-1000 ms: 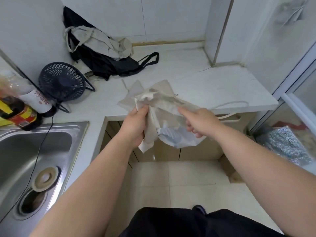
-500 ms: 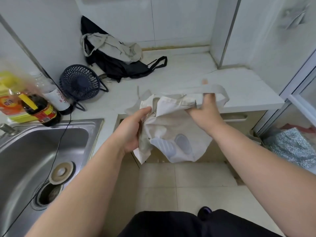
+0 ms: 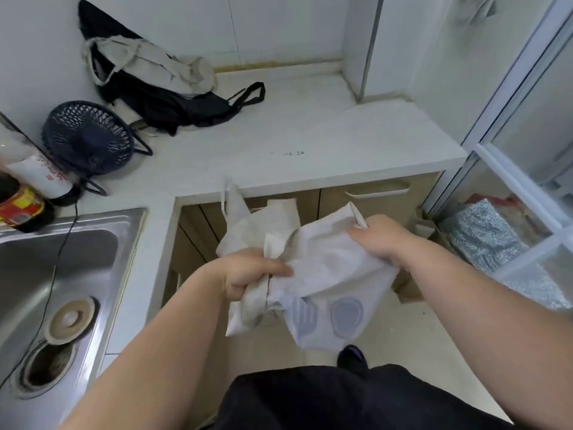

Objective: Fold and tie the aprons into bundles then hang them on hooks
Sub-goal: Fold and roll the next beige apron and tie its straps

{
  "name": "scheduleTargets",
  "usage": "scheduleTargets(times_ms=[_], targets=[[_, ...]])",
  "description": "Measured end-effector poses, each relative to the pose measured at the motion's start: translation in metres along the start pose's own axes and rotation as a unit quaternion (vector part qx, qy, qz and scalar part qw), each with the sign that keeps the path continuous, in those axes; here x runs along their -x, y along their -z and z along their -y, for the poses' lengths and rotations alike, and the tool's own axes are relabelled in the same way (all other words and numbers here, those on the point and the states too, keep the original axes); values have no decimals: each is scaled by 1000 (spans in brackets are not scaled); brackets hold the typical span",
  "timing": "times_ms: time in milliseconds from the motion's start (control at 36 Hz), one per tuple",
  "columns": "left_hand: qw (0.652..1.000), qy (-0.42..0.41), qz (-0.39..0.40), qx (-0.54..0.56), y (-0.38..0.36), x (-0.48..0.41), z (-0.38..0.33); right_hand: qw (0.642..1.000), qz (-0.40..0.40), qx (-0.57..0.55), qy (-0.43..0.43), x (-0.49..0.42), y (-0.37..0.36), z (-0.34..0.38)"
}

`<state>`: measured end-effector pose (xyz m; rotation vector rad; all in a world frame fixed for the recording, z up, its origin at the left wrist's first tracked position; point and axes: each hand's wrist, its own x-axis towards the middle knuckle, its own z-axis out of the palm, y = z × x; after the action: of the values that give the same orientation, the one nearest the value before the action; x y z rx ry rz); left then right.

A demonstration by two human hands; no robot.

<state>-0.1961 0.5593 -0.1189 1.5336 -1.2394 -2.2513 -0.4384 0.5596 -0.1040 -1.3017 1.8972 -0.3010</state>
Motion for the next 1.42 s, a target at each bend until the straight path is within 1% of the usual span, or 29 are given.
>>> scheduleTargets(times_ms=[28,83,167,250,278,333,417,472,556,639,694,750,778,806,861,889,917,944,972,1000,1028,1056,1111,1139,1195,1250,1306,1361,1417], targets=[[999,-13,-40,0,-2,-5,2,999,-34,0,8,-3,0,-6],[993,-38,-110,-3,-5,-15,3,997,-73,-7,27,-7,1,-12],[969,-89,-214,-90,-9,-27,3,995,-80,-11,59,-8,2,-15],[929,-146,-312,-135,-8,-28,3,993,-72,-6,98,-9,2,-17],[910,-162,-346,-158,-7,-27,2,991,-77,6,108,-10,2,-17],[874,-193,-400,-197,-5,-23,0,986,-107,25,129,-14,1,-18],[825,-221,-461,-241,0,-18,-5,974,-172,9,145,-15,2,-15],[792,-232,-504,-256,2,-13,-11,968,-195,10,160,-16,4,-12],[766,-230,-540,-262,6,-8,-20,961,-208,30,179,-15,9,-4],[747,-228,-563,-272,13,-9,-21,959,-199,76,187,-16,13,2],[742,-226,-578,-254,15,-9,-20,957,-174,129,195,-19,16,4],[734,-246,-594,-219,14,-7,-19,953,-173,144,203,-19,19,6],[725,-271,-601,-198,12,-5,-20,948,-196,124,217,-19,21,8],[712,-306,-608,-174,8,-1,-23,939,-237,88,235,-17,22,11],[676,-382,-617,-128,2,6,-31,906,-333,-20,260,-9,24,19],[666,-402,-618,-116,2,7,-34,894,-359,-67,259,-7,25,22],[671,-397,-615,-120,3,7,-36,897,-359,-84,245,-9,25,23],[691,-363,-607,-147,6,5,-35,916,-330,-57,221,-12,25,22],[721,-304,-593,-191,10,3,-30,941,-278,11,190,-17,24,18],[749,-240,-571,-234,13,-2,-23,956,-228,80,163,-22,20,12],[766,-193,-555,-259,16,-5,-15,959,-205,125,150,-26,17,7],[772,-174,-553,-259,16,-7,-10,955,-212,142,152,-27,14,5],[766,-195,-571,-220,14,-8,-10,939,-271,125,168,-29,13,7],[761,-210,-578,-208,12,-7,-14,936,-294,94,166,-29,15,11],[759,-231,-579,-188,9,-4,-24,938,-308,13,157,-32,21,18],[760,-245,-578,-169,10,-1,-33,941,-298,-38,153,-34,24,23],[756,-248,-579,-176,13,2,-40,947,-282,-47,147,-35,26,29],[752,-226,-585,-205,17,5,-45,959,-244,-32,137,-34,27,33],[749,-191,-593,-225,22,8,-47,969,-206,8,134,-33,30,35]])
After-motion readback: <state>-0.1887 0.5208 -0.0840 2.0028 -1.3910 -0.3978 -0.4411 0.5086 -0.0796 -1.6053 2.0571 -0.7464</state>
